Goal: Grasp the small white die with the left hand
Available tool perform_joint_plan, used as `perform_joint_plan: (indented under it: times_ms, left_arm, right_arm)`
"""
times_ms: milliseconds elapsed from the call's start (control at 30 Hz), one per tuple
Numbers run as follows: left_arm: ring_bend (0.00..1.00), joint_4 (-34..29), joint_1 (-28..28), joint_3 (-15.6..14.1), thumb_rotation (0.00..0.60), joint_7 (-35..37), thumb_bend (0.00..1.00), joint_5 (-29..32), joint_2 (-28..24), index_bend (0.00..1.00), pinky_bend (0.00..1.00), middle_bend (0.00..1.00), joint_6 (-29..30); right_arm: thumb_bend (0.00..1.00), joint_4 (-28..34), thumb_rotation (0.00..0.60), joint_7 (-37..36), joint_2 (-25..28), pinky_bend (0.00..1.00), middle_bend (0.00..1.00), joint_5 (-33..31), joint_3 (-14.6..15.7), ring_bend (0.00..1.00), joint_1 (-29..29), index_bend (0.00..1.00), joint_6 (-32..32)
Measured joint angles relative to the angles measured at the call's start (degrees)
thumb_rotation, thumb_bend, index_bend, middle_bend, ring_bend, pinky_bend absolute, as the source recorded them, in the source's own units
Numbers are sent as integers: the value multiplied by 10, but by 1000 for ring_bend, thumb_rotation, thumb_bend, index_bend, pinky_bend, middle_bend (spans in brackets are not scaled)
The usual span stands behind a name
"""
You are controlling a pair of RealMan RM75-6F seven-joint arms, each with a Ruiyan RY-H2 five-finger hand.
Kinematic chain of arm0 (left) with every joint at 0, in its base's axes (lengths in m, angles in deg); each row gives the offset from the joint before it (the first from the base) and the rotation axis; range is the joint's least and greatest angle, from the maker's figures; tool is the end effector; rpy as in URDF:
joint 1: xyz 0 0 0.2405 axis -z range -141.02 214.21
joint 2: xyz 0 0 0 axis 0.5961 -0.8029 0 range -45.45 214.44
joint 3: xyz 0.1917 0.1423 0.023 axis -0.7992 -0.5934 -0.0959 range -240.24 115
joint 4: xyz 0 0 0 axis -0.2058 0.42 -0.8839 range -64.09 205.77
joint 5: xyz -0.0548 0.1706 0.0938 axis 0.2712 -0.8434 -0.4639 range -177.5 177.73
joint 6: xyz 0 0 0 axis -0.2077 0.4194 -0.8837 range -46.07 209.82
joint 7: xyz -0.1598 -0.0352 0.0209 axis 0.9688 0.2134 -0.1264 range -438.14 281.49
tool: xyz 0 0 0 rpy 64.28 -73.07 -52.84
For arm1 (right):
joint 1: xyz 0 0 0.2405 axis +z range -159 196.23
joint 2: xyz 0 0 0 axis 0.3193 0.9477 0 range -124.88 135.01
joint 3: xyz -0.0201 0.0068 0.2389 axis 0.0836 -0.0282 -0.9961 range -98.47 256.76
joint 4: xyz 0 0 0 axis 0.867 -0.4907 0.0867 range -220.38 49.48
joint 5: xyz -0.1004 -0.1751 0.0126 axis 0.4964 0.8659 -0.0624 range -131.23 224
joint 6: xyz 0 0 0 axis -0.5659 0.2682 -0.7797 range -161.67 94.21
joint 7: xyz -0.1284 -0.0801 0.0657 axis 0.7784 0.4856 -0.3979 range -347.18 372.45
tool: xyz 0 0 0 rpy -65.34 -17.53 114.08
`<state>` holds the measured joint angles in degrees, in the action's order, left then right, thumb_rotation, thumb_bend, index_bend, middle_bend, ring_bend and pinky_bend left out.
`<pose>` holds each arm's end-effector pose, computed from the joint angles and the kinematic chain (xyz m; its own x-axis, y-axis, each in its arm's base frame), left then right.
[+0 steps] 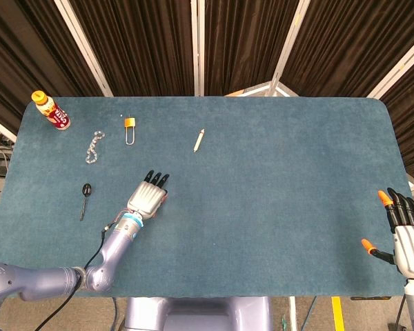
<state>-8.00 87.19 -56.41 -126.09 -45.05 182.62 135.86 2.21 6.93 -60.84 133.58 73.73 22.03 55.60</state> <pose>-0.1258 0.3483 -0.0755 0.7428 0.2696 0.6128 0.6631 -0.4228 -0.6177 -0.2988 -0.2014 0.1742 0.3460 0.1084 0.9319 -0.9370 -0.0115 0.3492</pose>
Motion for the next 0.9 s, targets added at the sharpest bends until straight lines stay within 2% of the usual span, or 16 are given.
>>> perform_joint_plan:
  times_ms: [300, 533, 633, 800, 900]
  left_arm:
    - [0, -56, -8, 11, 600, 42, 417, -60, -37, 539, 0, 0, 33]
    - [0, -145, -14, 39, 600, 79, 417, -108, -78, 516, 0, 0, 76]
    - [0, -176, -17, 48, 600, 85, 406, -123, -101, 439, 0, 0, 93]
    - [0, -217, -29, 45, 600, 83, 381, -136, -138, 242, 0, 0, 110]
    - [0, -234, -42, 38, 600, 87, 380, -145, -158, 229, 0, 0, 121]
  right_arm:
    - [68, 2, 600, 4, 0, 0, 0, 2, 1, 0, -1, 0, 3]
    - [66, 4, 600, 2, 2, 0, 0, 0, -2, 0, -2, 0, 5]
    - [65, 5, 600, 2, 2, 0, 0, 1, -1, 0, -3, 0, 5]
    - [65, 10, 600, 7, 3, 0, 0, 4, 2, 0, -4, 0, 6]
    - [65, 12, 600, 13, 2, 0, 0, 7, 4, 0, -4, 0, 6]
